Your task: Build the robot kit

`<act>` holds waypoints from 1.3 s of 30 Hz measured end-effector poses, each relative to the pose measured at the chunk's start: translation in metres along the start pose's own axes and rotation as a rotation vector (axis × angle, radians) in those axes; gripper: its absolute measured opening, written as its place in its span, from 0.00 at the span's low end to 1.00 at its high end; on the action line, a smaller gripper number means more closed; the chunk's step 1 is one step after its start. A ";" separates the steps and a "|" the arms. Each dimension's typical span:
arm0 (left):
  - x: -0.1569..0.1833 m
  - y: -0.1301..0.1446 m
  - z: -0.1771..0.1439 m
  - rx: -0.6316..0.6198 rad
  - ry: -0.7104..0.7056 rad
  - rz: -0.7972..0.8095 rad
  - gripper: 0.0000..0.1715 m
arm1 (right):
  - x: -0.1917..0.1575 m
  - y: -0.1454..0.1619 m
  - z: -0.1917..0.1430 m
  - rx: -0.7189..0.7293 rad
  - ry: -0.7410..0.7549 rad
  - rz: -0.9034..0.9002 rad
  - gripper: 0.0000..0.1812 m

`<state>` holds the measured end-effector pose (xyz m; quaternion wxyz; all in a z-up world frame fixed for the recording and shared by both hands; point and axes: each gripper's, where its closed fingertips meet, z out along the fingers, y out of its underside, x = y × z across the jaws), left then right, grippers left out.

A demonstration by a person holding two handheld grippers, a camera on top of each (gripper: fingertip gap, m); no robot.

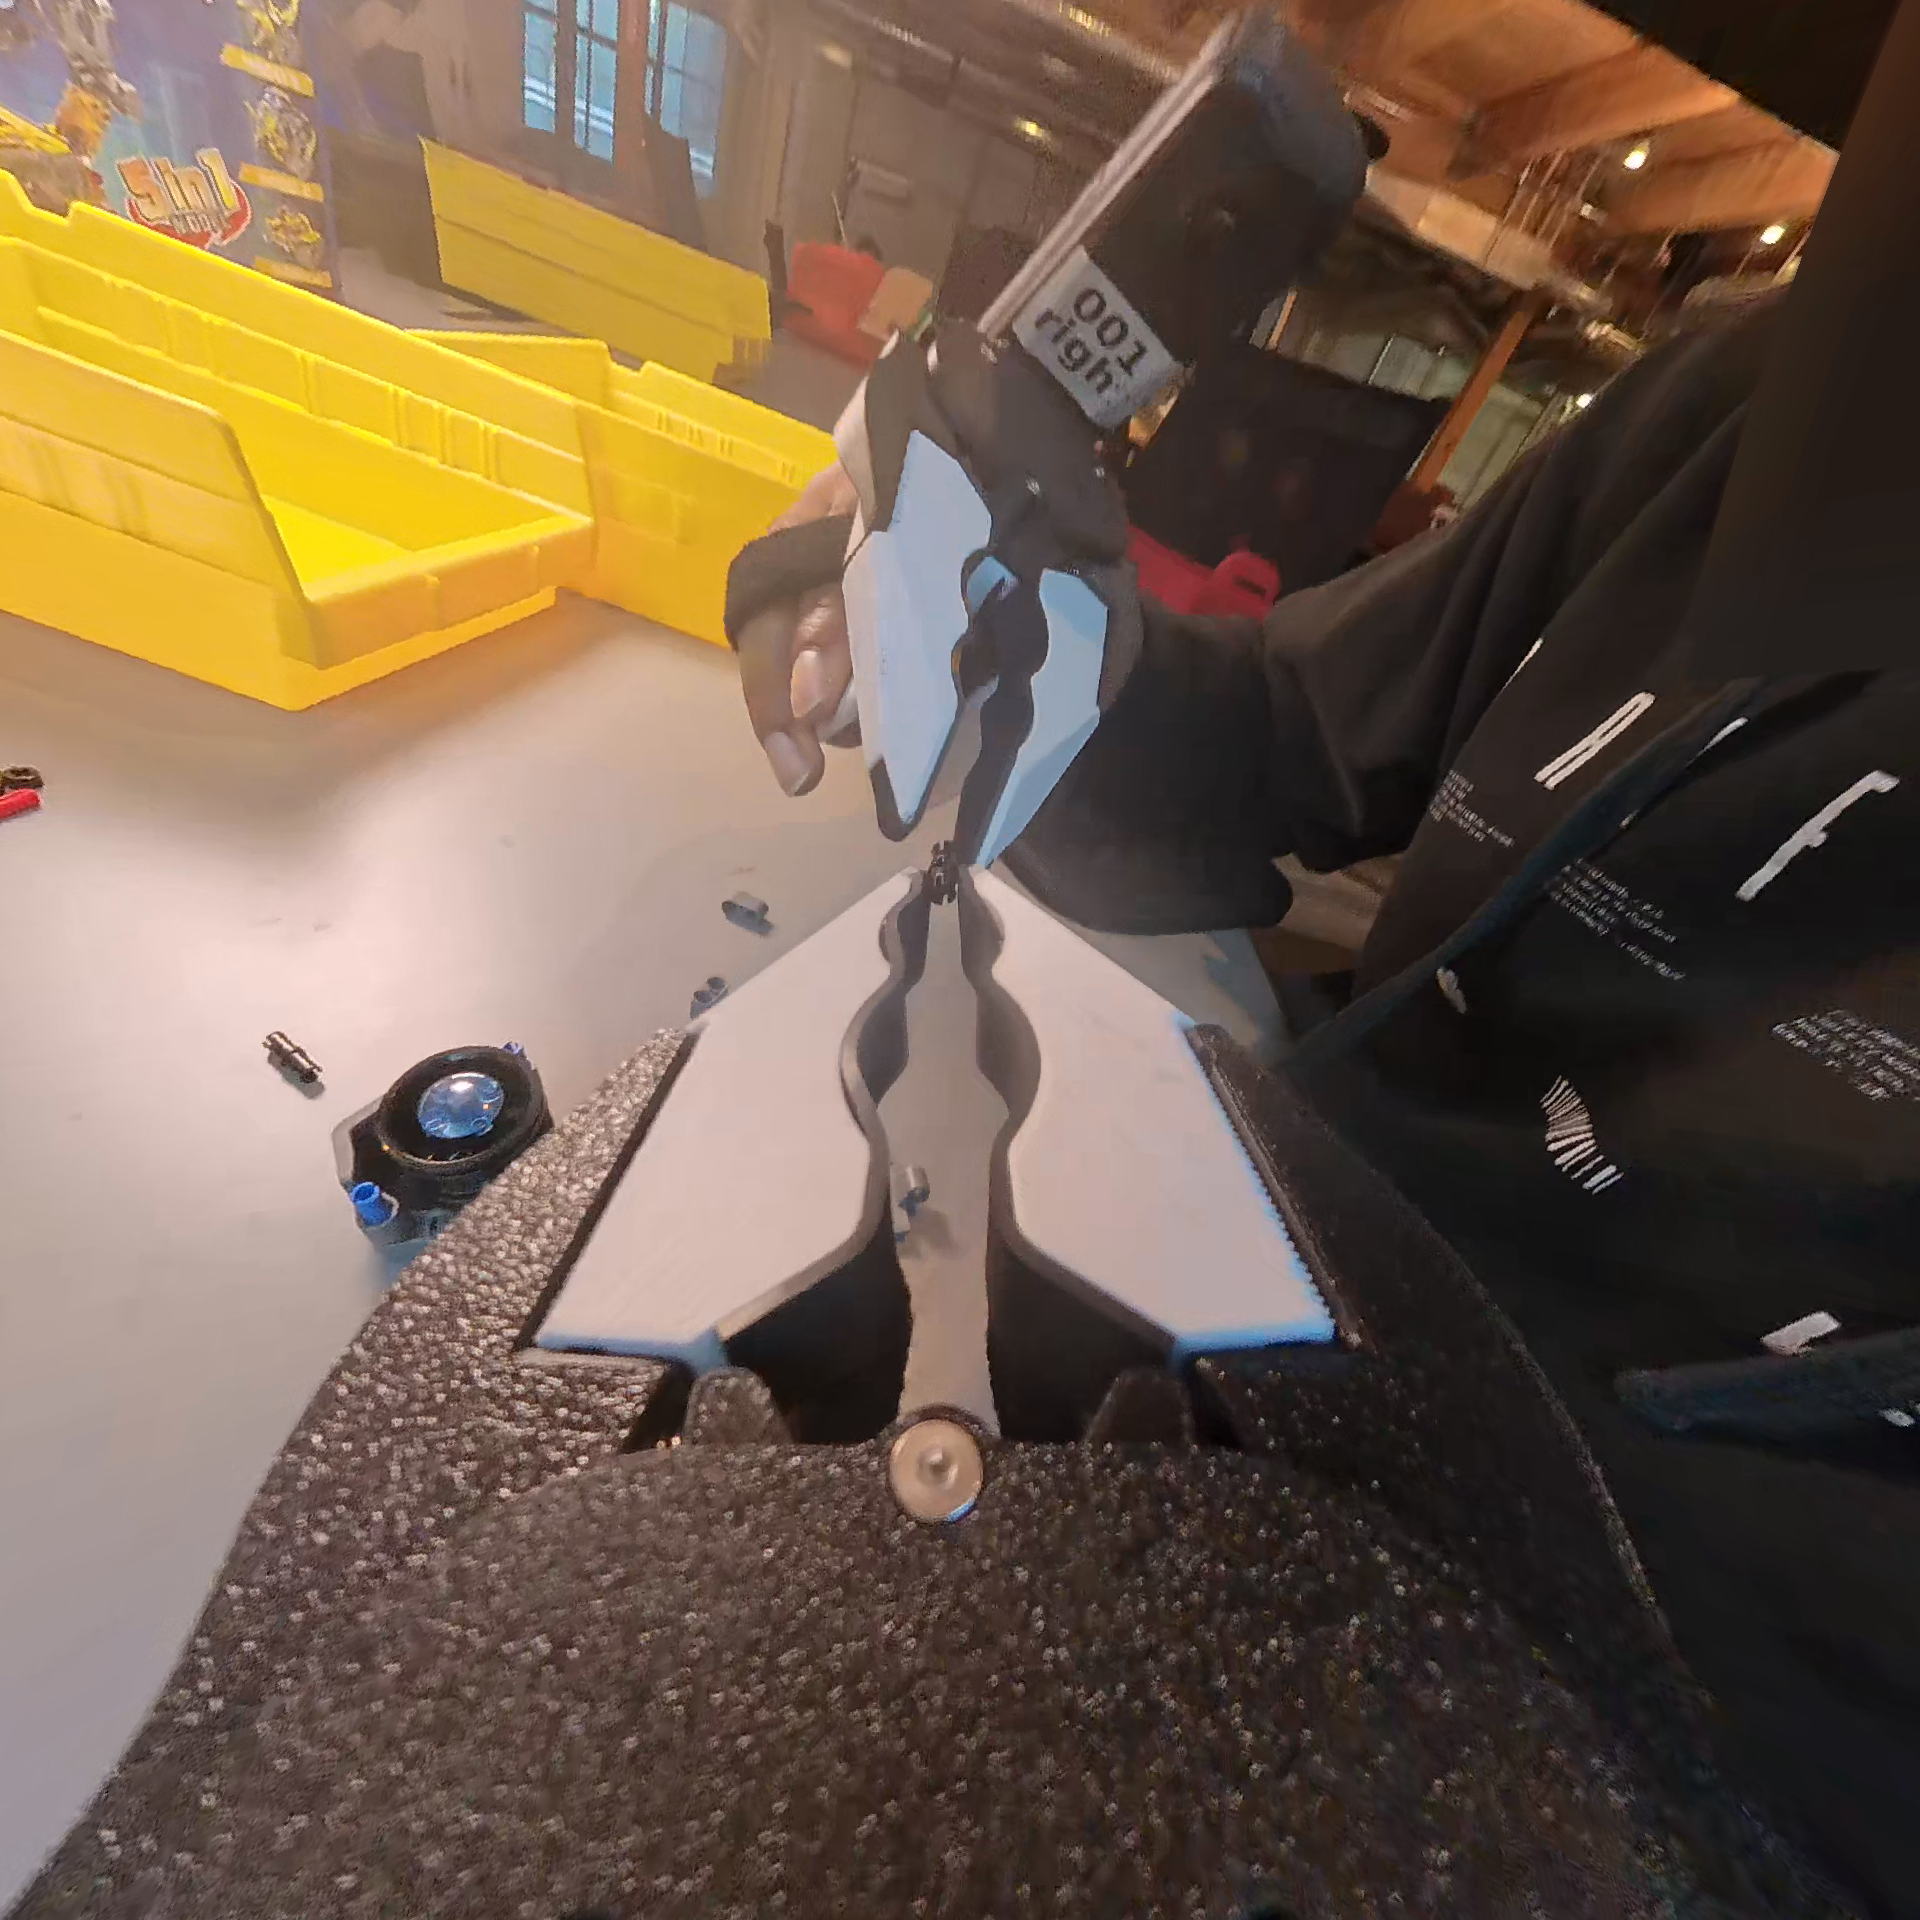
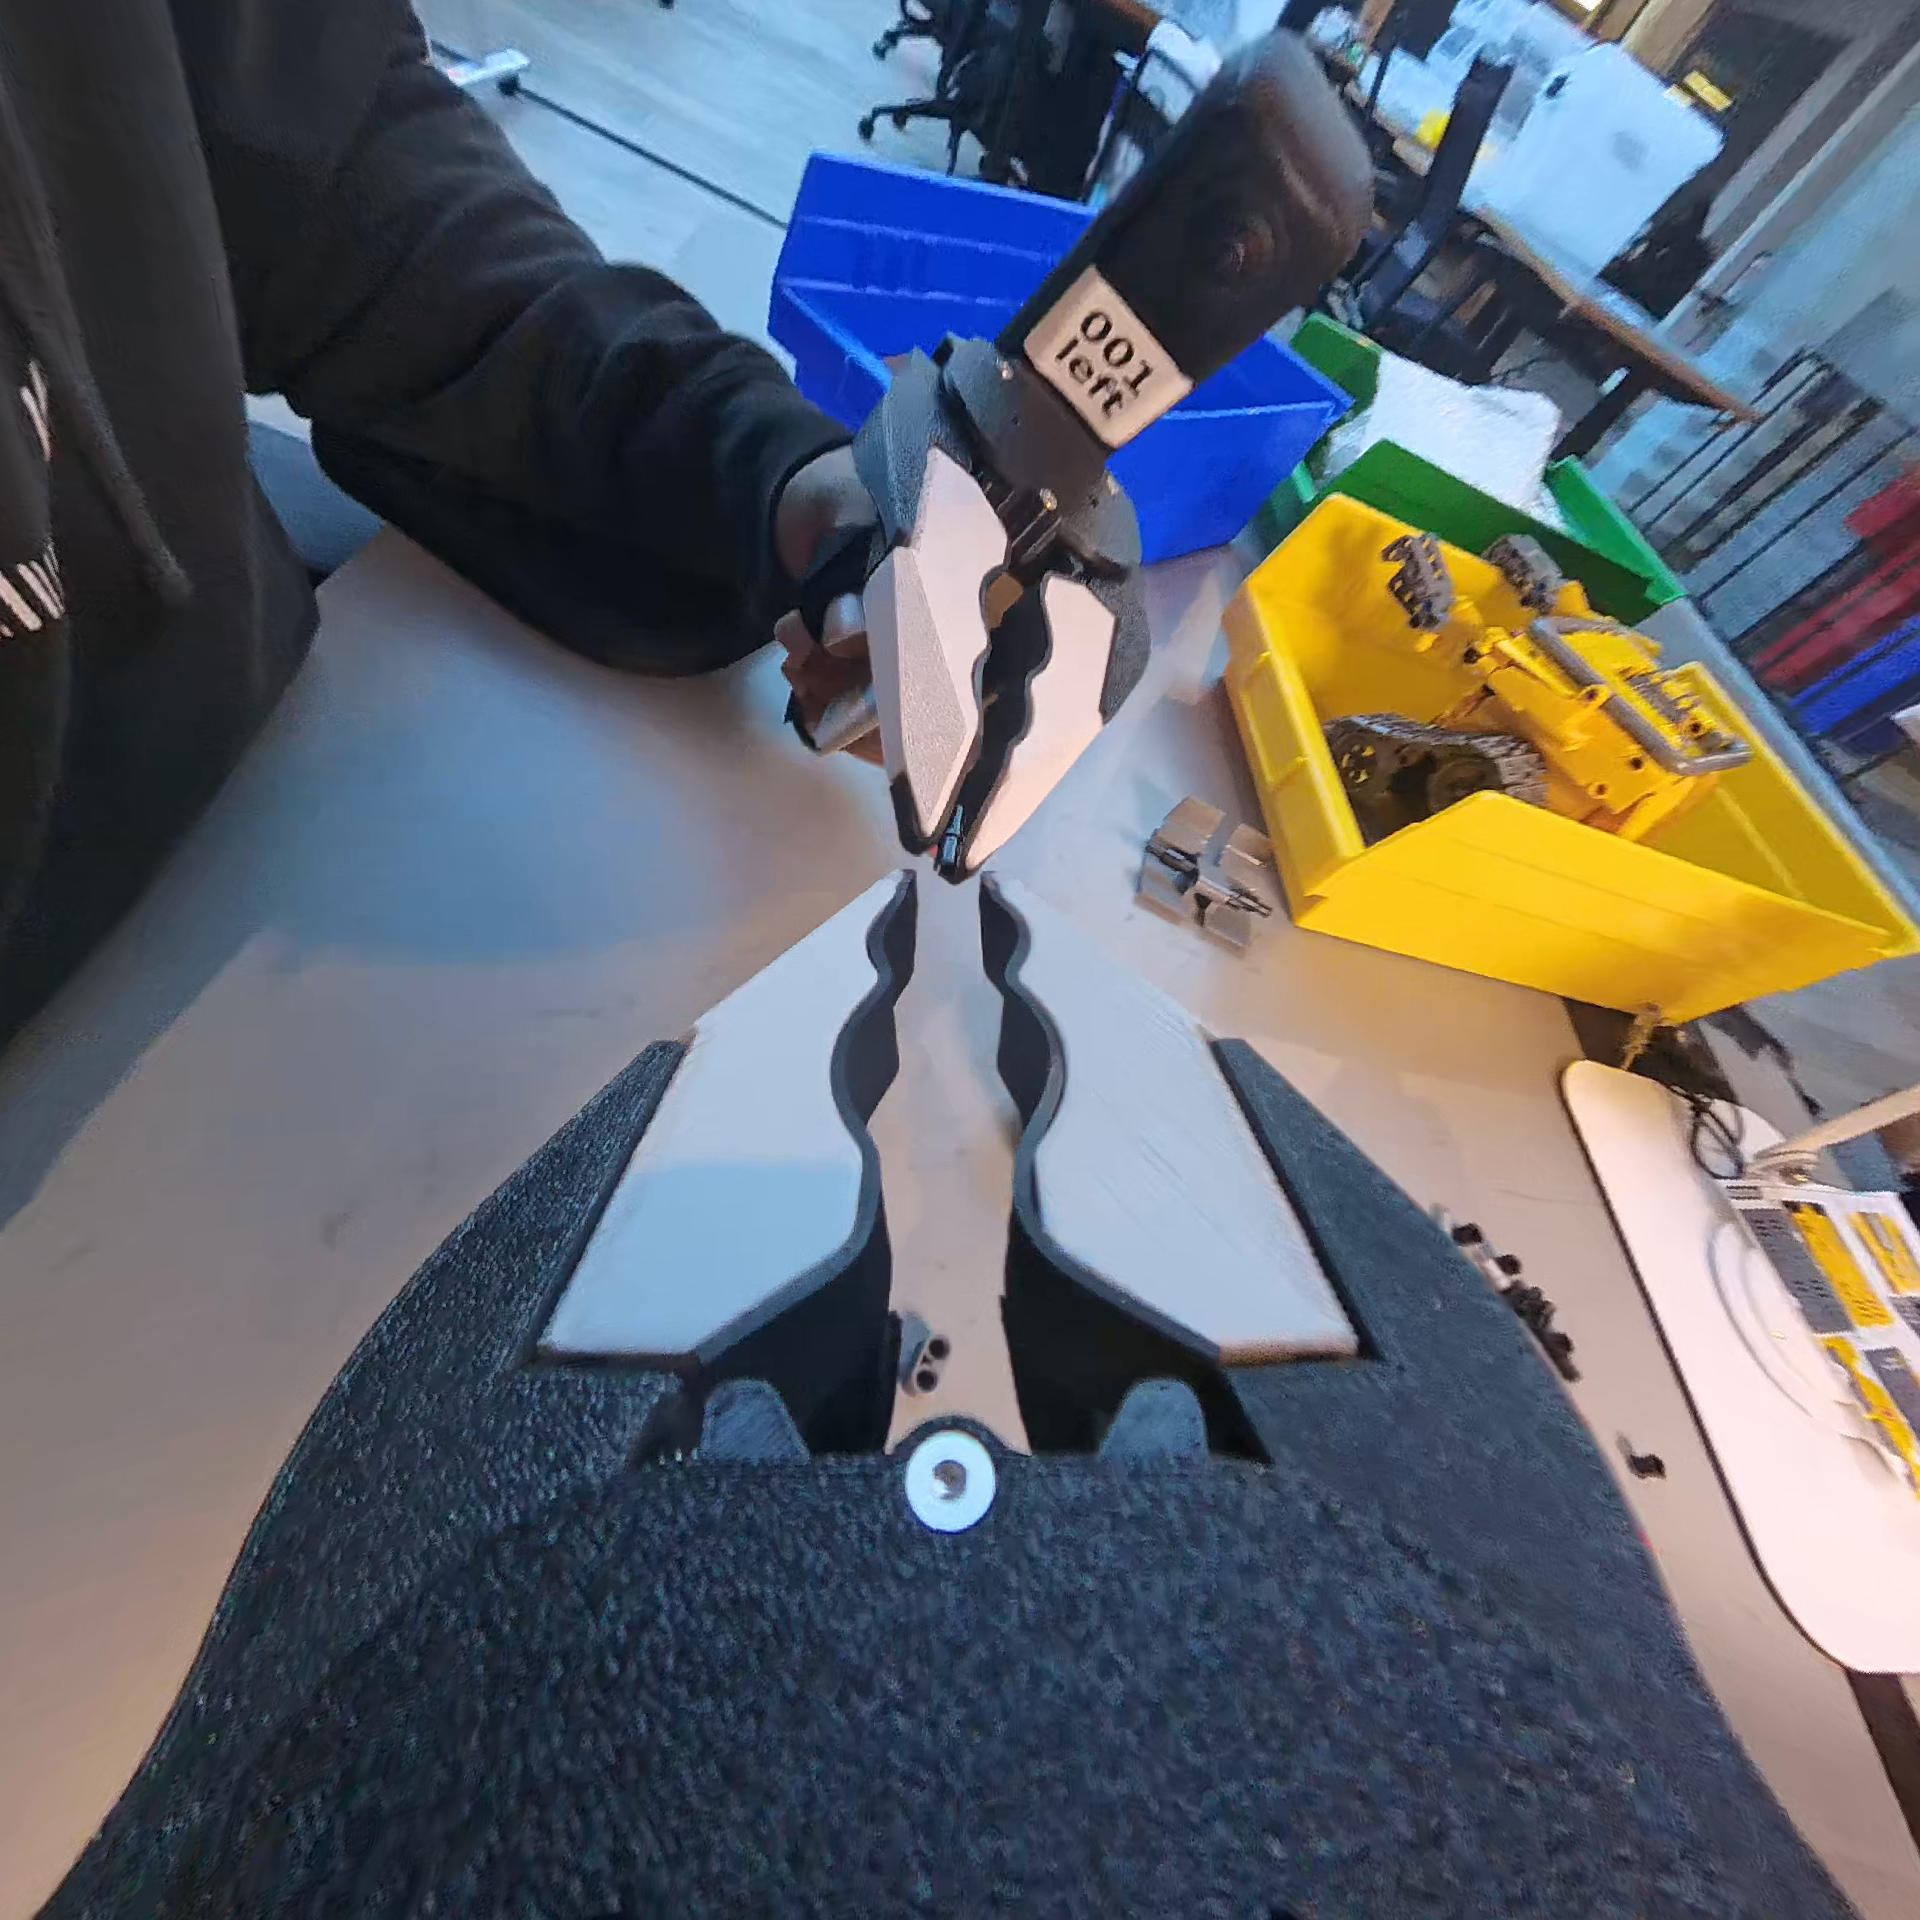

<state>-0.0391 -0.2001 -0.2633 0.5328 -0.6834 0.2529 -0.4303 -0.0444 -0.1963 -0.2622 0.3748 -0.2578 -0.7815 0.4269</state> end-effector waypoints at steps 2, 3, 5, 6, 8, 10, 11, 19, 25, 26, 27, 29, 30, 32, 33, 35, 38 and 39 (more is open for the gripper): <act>0.000 -0.002 0.000 0.018 0.009 -0.026 0.02 | 0.001 -0.006 0.000 0.022 0.029 -0.019 0.06; 0.001 -0.002 0.000 0.021 0.017 -0.035 0.02 | 0.002 -0.008 0.000 0.025 0.040 -0.032 0.05; 0.002 -0.002 0.001 0.023 0.026 -0.042 0.02 | 0.000 -0.008 0.001 0.015 0.039 -0.050 0.04; 0.001 -0.001 0.001 0.020 0.024 -0.043 0.02 | 0.000 -0.007 0.001 0.009 0.039 -0.054 0.03; 0.002 -0.002 0.001 0.024 0.034 -0.053 0.02 | -0.002 -0.008 0.001 0.014 0.032 -0.055 0.02; 0.003 -0.002 0.001 0.029 0.043 -0.062 0.02 | -0.002 -0.008 0.001 0.013 0.028 -0.053 0.02; 0.003 -0.002 0.001 0.033 0.048 -0.069 0.02 | -0.002 -0.009 0.000 0.015 0.027 -0.051 0.02; 0.009 -0.003 0.002 0.041 0.099 -0.110 0.03 | -0.005 -0.011 -0.003 0.026 0.002 -0.040 0.01; 0.010 -0.002 0.002 0.034 0.101 -0.111 0.03 | -0.007 -0.010 -0.003 0.023 -0.013 -0.034 0.01; 0.010 -0.001 0.003 0.030 0.101 -0.113 0.03 | -0.008 -0.010 -0.002 0.024 -0.015 -0.033 0.01; 0.009 0.000 0.003 0.025 0.095 -0.115 0.03 | -0.008 -0.010 -0.002 0.023 -0.018 -0.031 0.01; 0.008 0.002 0.004 0.011 0.086 -0.107 0.03 | -0.009 -0.008 0.000 0.018 -0.020 -0.033 0.00; 0.007 0.002 0.004 0.006 0.077 -0.097 0.02 | -0.009 -0.008 0.000 0.018 -0.020 -0.027 0.00; 0.002 0.003 0.001 -0.011 0.036 -0.066 0.02 | -0.005 -0.004 -0.001 0.020 -0.015 0.001 0.01; -0.003 0.005 -0.001 -0.034 0.000 -0.036 0.02 | -0.004 0.000 -0.001 0.015 -0.024 0.028 0.04; -0.016 0.013 -0.008 -0.120 -0.102 0.062 0.02 | -0.006 0.018 0.000 -0.042 -0.071 0.095 0.09; -0.027 0.025 -0.016 -0.241 -0.200 0.171 0.02 | -0.017 0.057 0.014 -0.197 -0.135 0.148 0.10; -0.028 0.029 -0.017 -0.269 -0.210 0.187 0.02 | -0.021 0.070 0.020 -0.256 -0.149 0.147 0.10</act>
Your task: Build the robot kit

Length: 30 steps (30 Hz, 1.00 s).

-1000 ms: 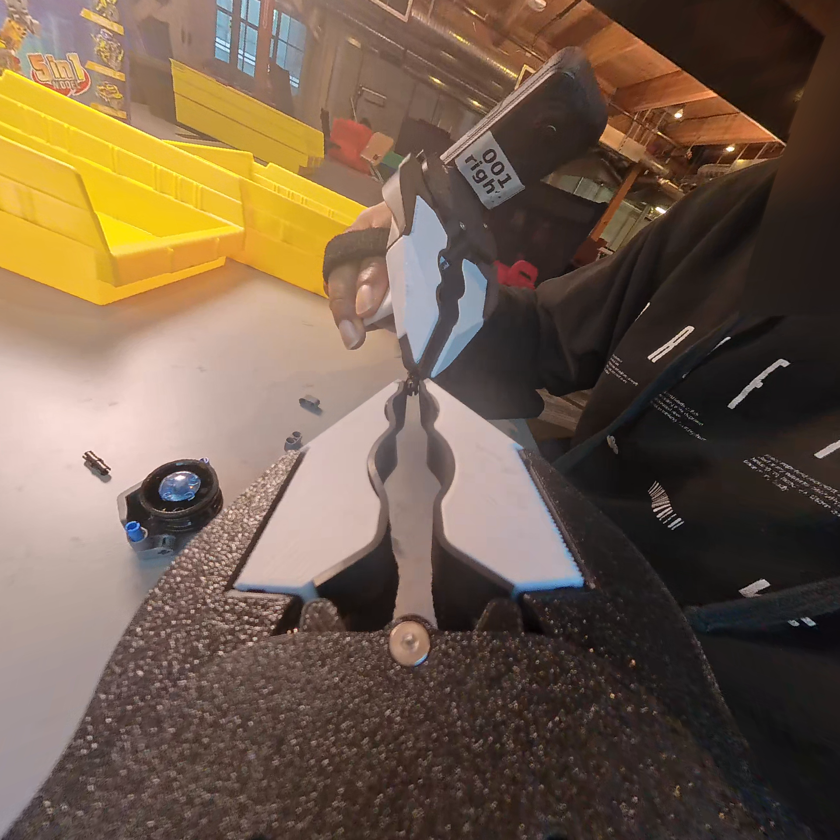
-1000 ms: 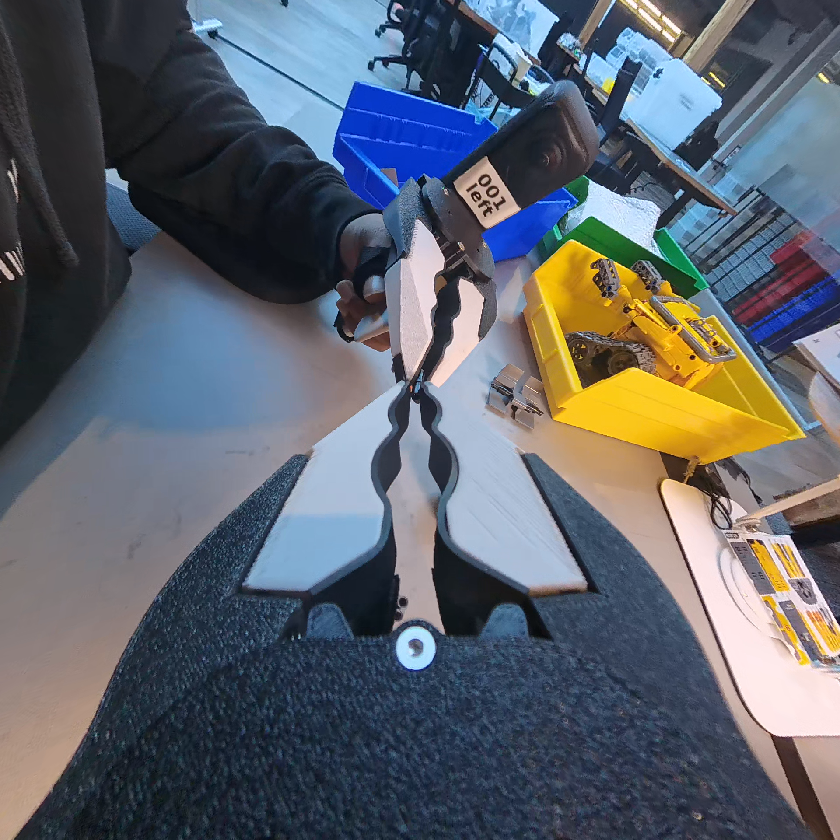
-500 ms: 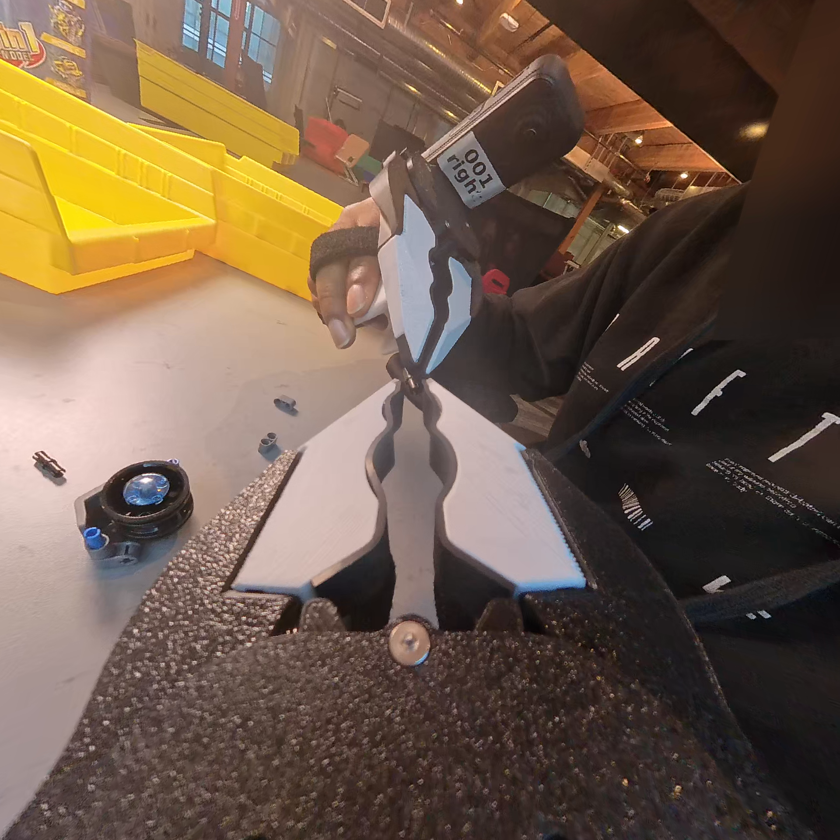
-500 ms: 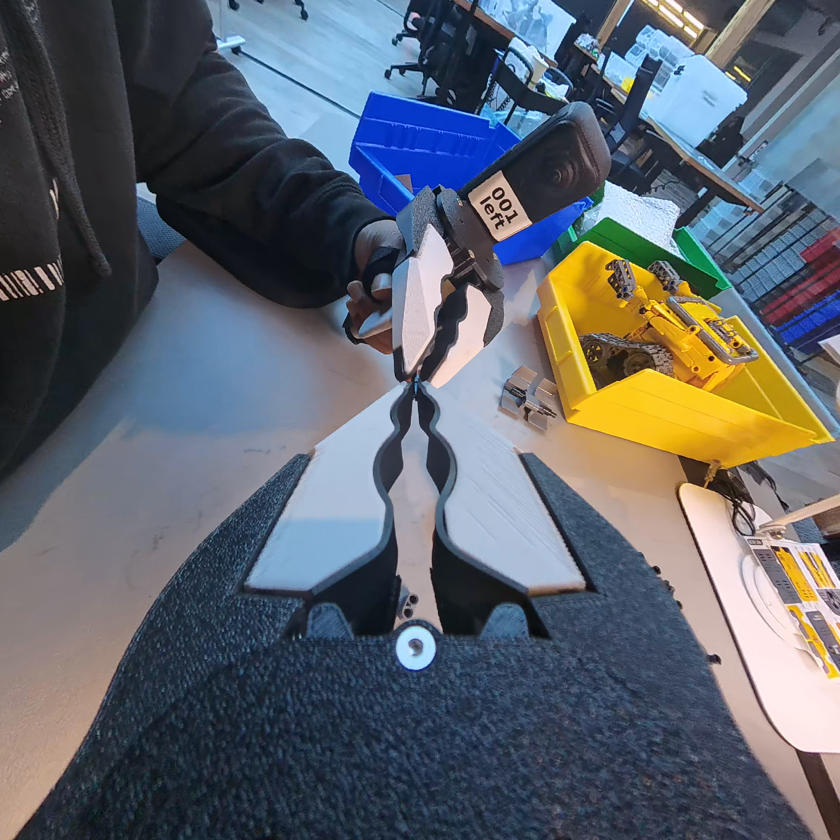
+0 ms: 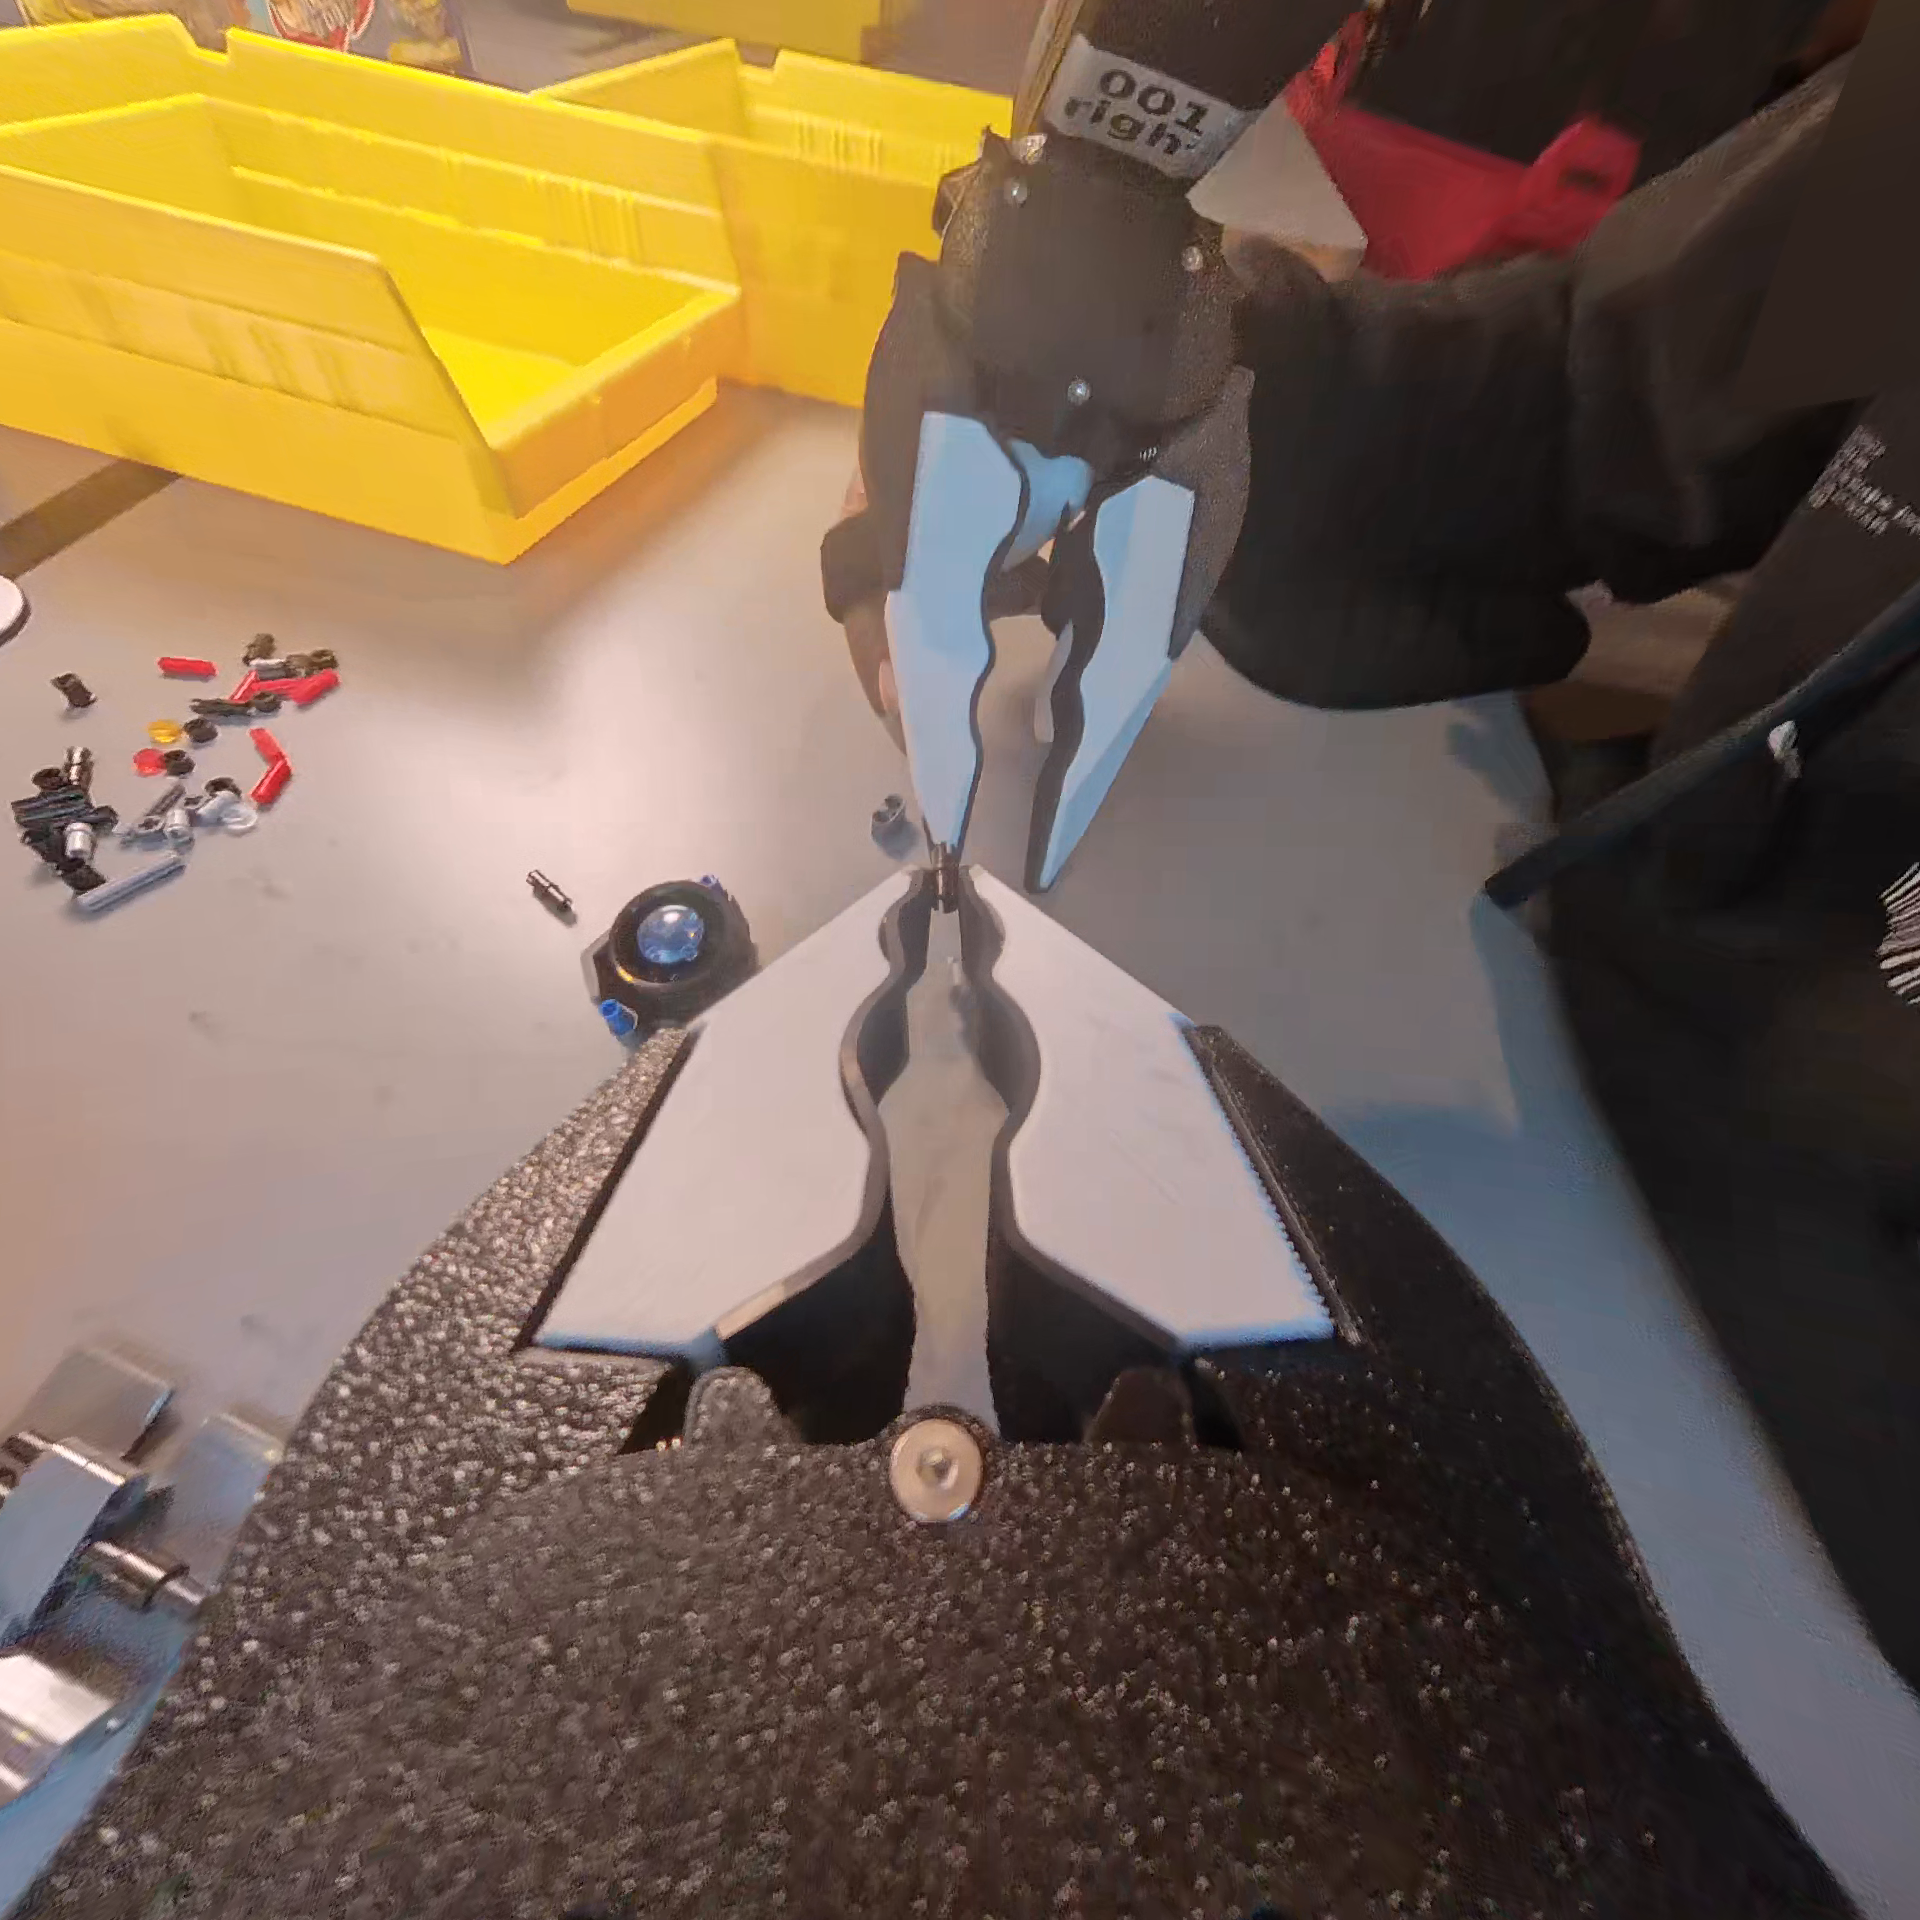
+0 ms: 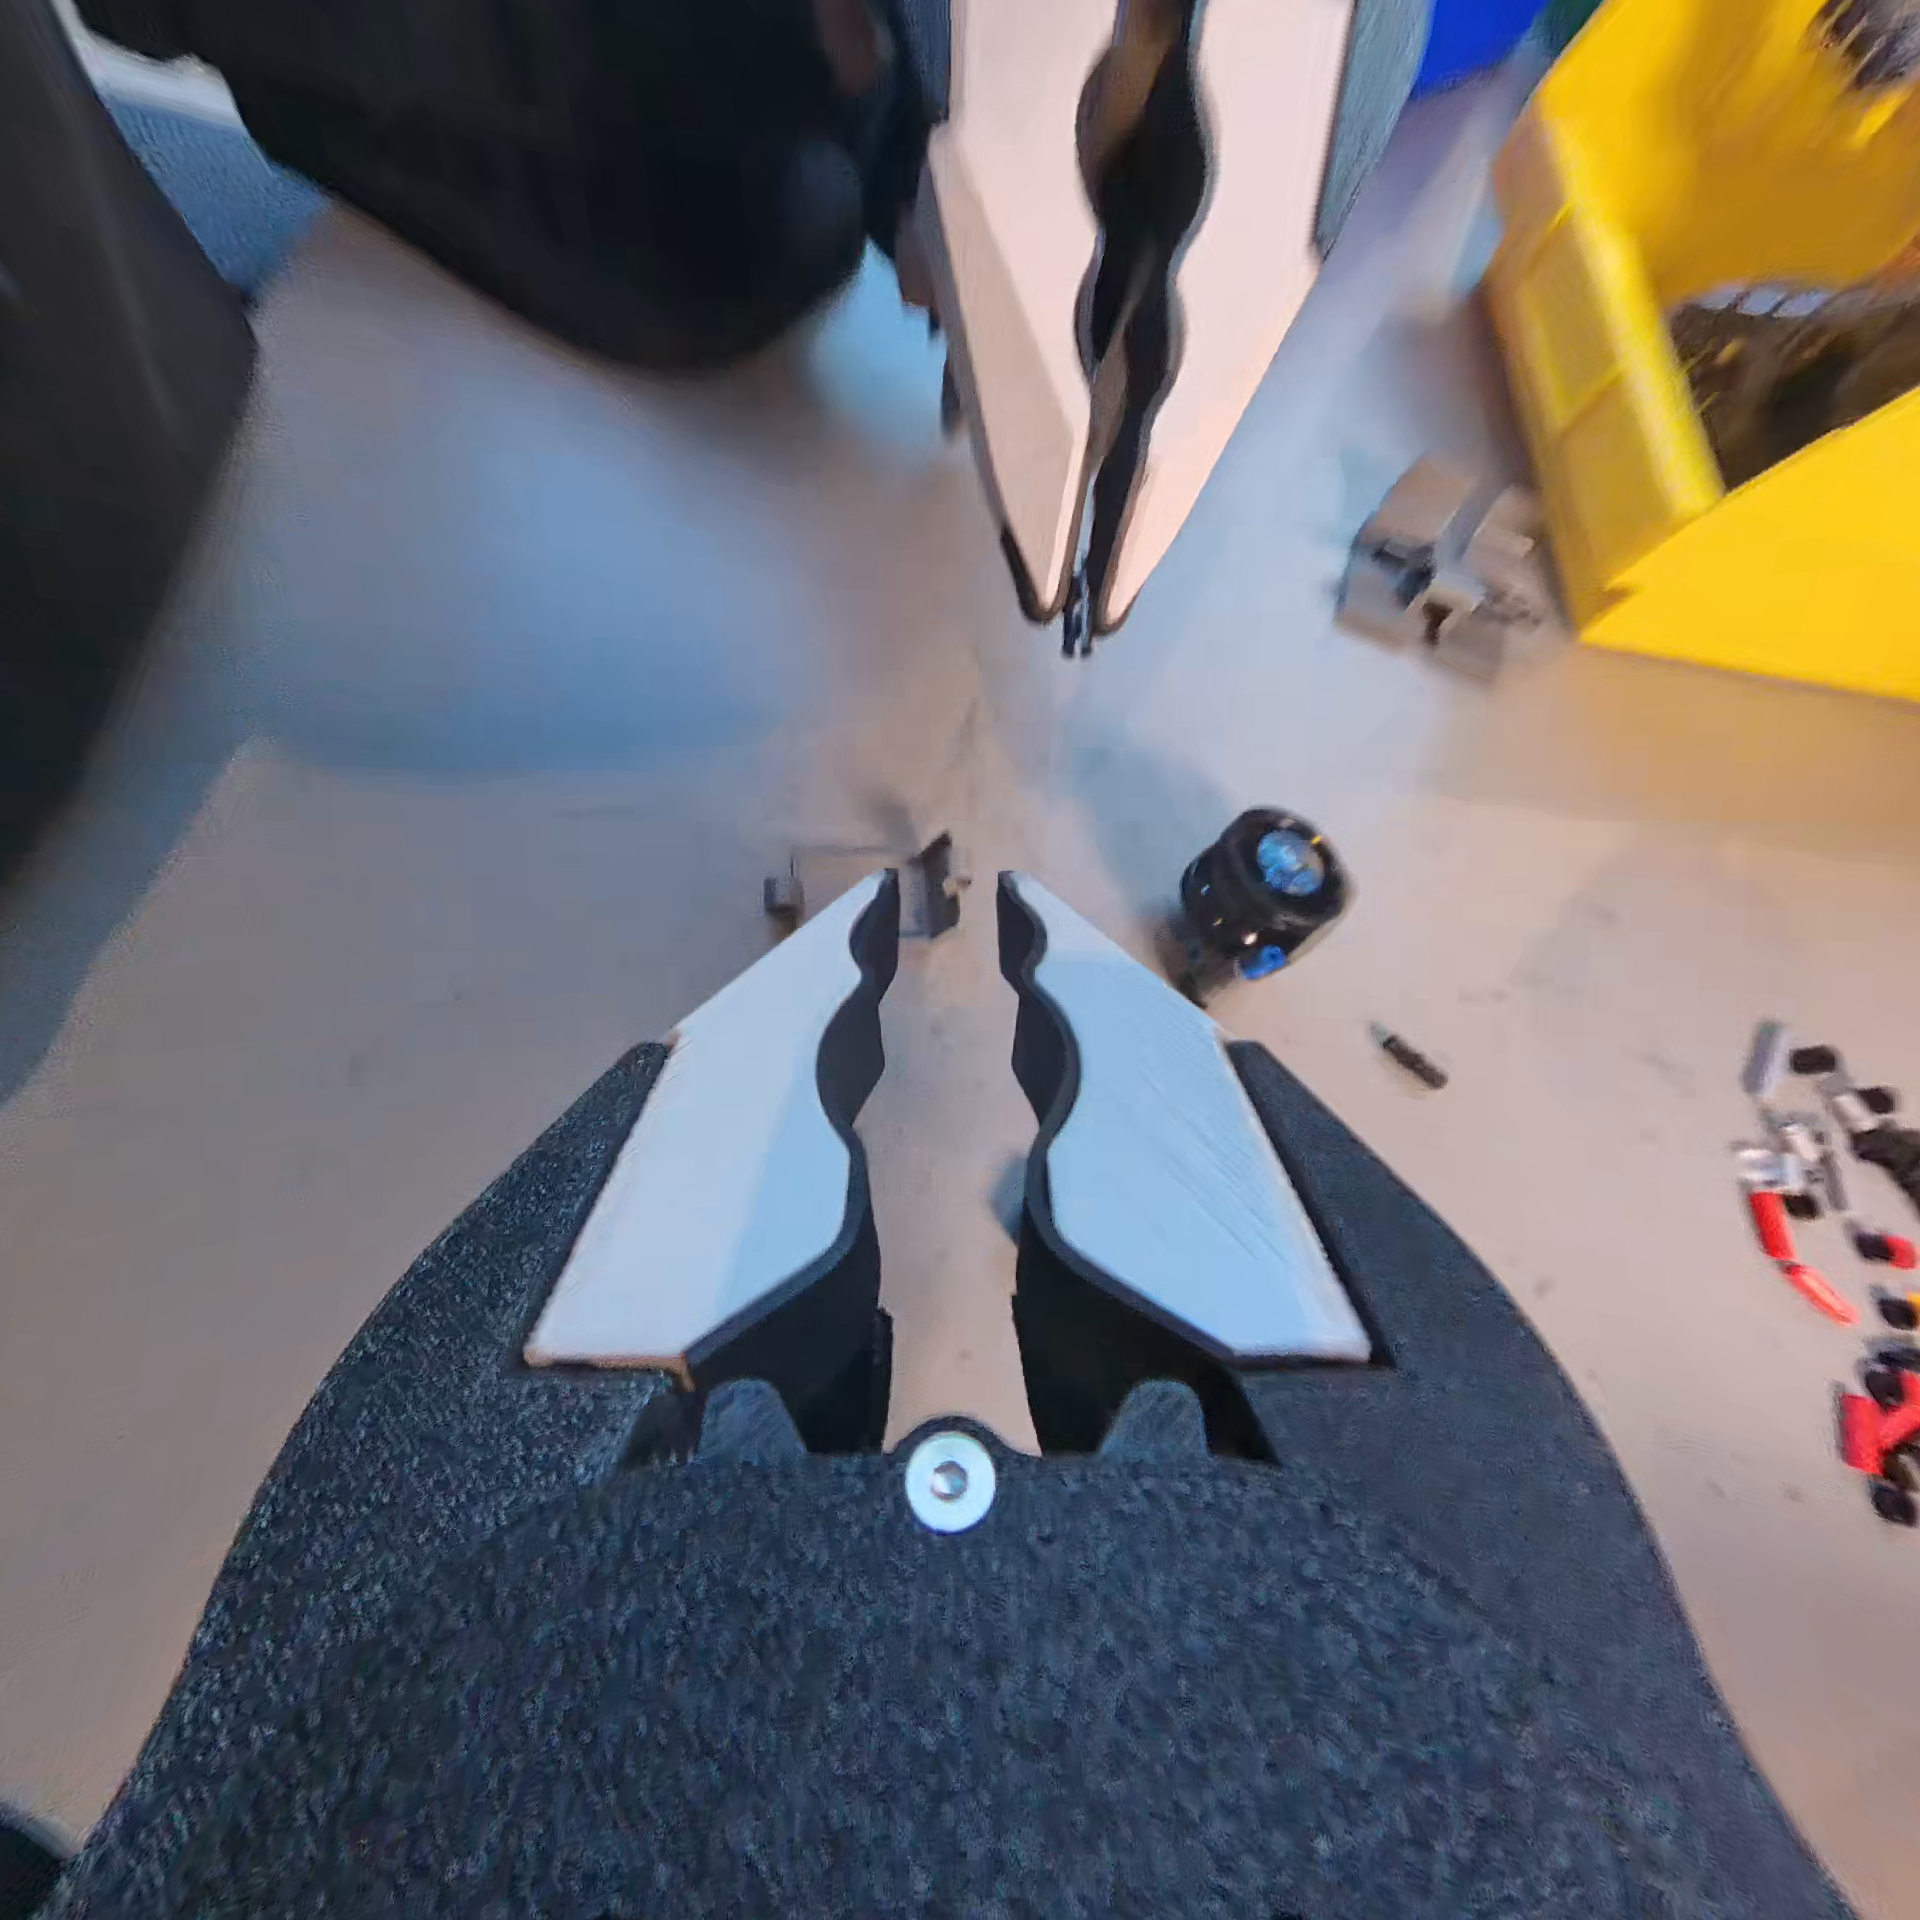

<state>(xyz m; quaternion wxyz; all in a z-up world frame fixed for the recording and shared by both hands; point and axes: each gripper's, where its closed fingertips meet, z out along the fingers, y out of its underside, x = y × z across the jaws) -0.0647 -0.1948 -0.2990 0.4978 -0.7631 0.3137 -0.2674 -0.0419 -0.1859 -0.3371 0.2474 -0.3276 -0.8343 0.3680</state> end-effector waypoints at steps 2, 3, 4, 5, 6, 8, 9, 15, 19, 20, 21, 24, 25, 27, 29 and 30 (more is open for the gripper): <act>-0.001 0.009 0.002 -0.047 -0.013 0.026 0.02 | 0.001 0.012 0.015 -0.077 0.001 -0.008 0.10; -0.001 0.013 0.003 -0.070 -0.015 0.037 0.02 | 0.001 0.015 0.020 -0.098 -0.008 -0.010 0.10; 0.000 0.016 0.005 -0.088 -0.017 0.048 0.02 | 0.000 0.015 0.023 -0.110 -0.021 -0.010 0.10; 0.000 0.019 0.006 -0.104 -0.015 0.057 0.02 | -0.001 0.014 0.026 -0.115 -0.036 -0.010 0.10; 0.001 0.022 0.008 -0.120 -0.016 0.067 0.02 | -0.001 0.013 0.028 -0.116 -0.044 -0.009 0.10; 0.001 0.028 0.011 -0.152 -0.023 0.085 0.02 | -0.001 0.016 0.031 -0.133 -0.051 -0.006 0.09; 0.000 0.030 0.012 -0.163 -0.025 0.089 0.02 | -0.002 0.018 0.032 -0.140 -0.054 -0.005 0.07; -0.004 0.035 0.019 -0.183 -0.056 0.095 0.02 | 0.010 0.015 0.026 -0.083 0.000 0.075 0.03; -0.009 0.030 0.021 -0.150 -0.092 0.099 0.02 | 0.017 0.009 0.018 -0.003 0.033 0.129 0.03; -0.009 0.029 0.021 -0.142 -0.094 0.098 0.02 | 0.018 0.007 0.017 0.007 0.040 0.134 0.03; -0.009 0.030 0.022 -0.144 -0.096 0.100 0.02 | 0.018 0.006 0.016 0.013 0.045 0.135 0.03; -0.008 0.031 0.025 -0.145 -0.093 0.102 0.02 | 0.018 0.005 0.017 0.003 0.047 0.134 0.03; -0.007 0.031 0.025 -0.145 -0.088 0.103 0.02 | 0.017 0.005 0.018 -0.001 0.044 0.134 0.03; -0.008 0.033 0.026 -0.162 -0.099 0.118 0.02 | 0.016 0.007 0.020 -0.015 0.042 0.135 0.03; -0.007 0.035 0.027 -0.171 -0.091 0.120 0.02 | 0.014 0.008 0.021 -0.023 0.034 0.138 0.03; -0.007 0.036 0.028 -0.173 -0.094 0.127 0.02 | 0.014 0.009 0.021 -0.026 0.038 0.139 0.03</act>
